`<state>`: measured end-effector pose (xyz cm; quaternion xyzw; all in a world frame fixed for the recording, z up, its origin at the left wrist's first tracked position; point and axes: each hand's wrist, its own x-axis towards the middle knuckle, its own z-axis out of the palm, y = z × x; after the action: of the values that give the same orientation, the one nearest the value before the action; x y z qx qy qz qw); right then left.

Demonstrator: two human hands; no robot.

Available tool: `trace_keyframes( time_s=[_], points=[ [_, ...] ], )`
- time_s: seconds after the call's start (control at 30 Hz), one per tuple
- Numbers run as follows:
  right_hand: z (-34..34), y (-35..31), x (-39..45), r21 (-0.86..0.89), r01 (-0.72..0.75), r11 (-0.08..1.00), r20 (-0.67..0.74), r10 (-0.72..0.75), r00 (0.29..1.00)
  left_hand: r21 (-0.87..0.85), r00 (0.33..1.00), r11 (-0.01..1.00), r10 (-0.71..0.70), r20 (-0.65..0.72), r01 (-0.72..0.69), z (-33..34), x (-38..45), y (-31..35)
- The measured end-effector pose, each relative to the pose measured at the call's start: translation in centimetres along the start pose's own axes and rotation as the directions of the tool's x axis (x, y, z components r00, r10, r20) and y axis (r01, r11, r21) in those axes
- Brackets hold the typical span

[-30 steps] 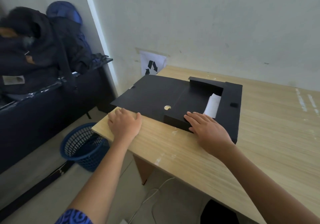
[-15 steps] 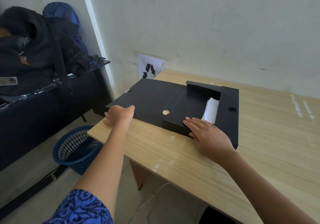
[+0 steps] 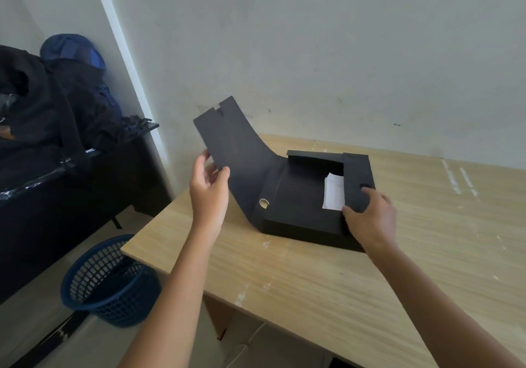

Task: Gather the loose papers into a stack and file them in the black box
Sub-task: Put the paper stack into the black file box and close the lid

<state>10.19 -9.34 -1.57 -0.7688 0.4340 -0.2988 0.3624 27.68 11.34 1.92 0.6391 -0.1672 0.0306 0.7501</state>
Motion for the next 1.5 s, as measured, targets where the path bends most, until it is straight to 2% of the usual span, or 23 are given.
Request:
trace_keyframes(
  time_s=[0.1,0.2,0.3,0.37,0.43,0.5,0.57,0.63,0.73,0.77,0.8,0.87,0.93,1.0,1.07,1.17,1.23,1.37,1.5],
  points=[
    [-1.3,0.5,0.9,0.269,-0.2,0.942,0.11,0.177,0.978,0.001,0.993,1.0,0.011,0.121,-0.011,2.1,-1.8,1.2],
    [-3.0,0.3,1.9,0.522,-0.396,0.756,0.214,0.334,0.918,0.068,0.962,0.994,0.062,0.267,-0.083,4.3,-3.6,1.8],
    [-3.9,1.4,2.6,0.693,-0.499,0.521,0.339,0.375,0.863,0.215,0.866,0.943,0.123,0.484,-0.255,6.1,-5.7,1.3],
    [-4.2,1.9,2.8,0.709,-0.5,0.498,0.353,0.363,0.862,0.293,0.772,0.861,0.165,0.614,-0.417,7.1,-6.8,0.3],
    [-4.3,2.4,2.9,0.677,-0.477,0.561,0.353,0.321,0.879,0.362,0.691,0.756,0.162,0.704,-0.546,8.0,-7.6,-0.7],
    [-4.3,2.9,2.7,0.583,-0.403,0.706,0.332,0.245,0.911,0.419,0.658,0.688,0.113,0.745,-0.592,8.5,-8.2,-1.3],
    [-4.3,3.5,2.4,0.405,-0.237,0.883,0.295,0.119,0.948,0.446,0.63,0.653,0.063,0.774,-0.613,8.8,-8.6,-1.7],
    [-4.8,3.8,2.6,0.33,-0.142,0.933,0.263,0.054,0.963,0.462,0.606,0.627,0.021,0.795,-0.628,9.0,-8.8,-2.0],
    [-5.8,4.3,3.8,0.401,-0.233,0.886,0.309,0.108,0.945,0.478,0.563,0.591,-0.048,0.825,-0.65,9.0,-8.5,-2.2],
    [-6.0,4.4,4.3,0.383,-0.221,0.897,0.328,0.092,0.94,0.481,0.549,0.581,-0.07,0.833,-0.656,9.0,-8.5,-2.3],
    [-6.2,4.4,4.6,0.313,-0.161,0.936,0.337,0.049,0.94,0.482,0.538,0.573,-0.082,0.839,-0.663,8.9,-8.4,-2.4],
    [-6.2,4.2,4.9,0.088,0.058,0.994,0.365,-0.087,0.927,0.486,0.523,0.549,-0.101,0.846,-0.68,8.9,-8.3,-2.7],
    [-5.5,4.0,4.9,-0.101,0.28,0.955,0.431,-0.212,0.877,0.481,0.503,0.524,-0.111,0.857,-0.703,8.7,-8.2,-2.7],
    [-4.7,4.0,4.7,-0.256,0.376,0.891,0.476,-0.222,0.851,0.48,0.503,0.505,-0.101,0.859,-0.718,8.1,-7.9,-2.5],
    [-4.4,4.4,4.4,-0.337,0.388,0.858,0.46,-0.21,0.863,0.518,0.53,0.42,-0.1,0.842,-0.745,7.2,-7.7,-2.7],
    [-4.5,4.8,3.9,-0.37,0.39,0.844,0.437,-0.212,0.874,0.634,0.613,0.258,-0.165,0.772,-0.729,6.1,-7.6,-3.6],
    [-4.6,4.6,3.7,-0.415,0.39,0.822,0.433,-0.198,0.879,0.655,0.627,0.247,-0.19,0.755,-0.714,5.9,-7.5,-4.2],
    [-5.2,3.9,2.5,-0.53,0.421,0.736,0.42,-0.204,0.885,0.616,0.581,0.248,-0.205,0.788,-0.748,7.3,-7.9,-4.5],
    [-7.8,4.2,-0.3,-0.342,0.42,0.84,0.505,-0.213,0.836,0.614,0.588,0.248,-0.177,0.79,-0.75,10.6,-10.3,-4.4]
  ],
)
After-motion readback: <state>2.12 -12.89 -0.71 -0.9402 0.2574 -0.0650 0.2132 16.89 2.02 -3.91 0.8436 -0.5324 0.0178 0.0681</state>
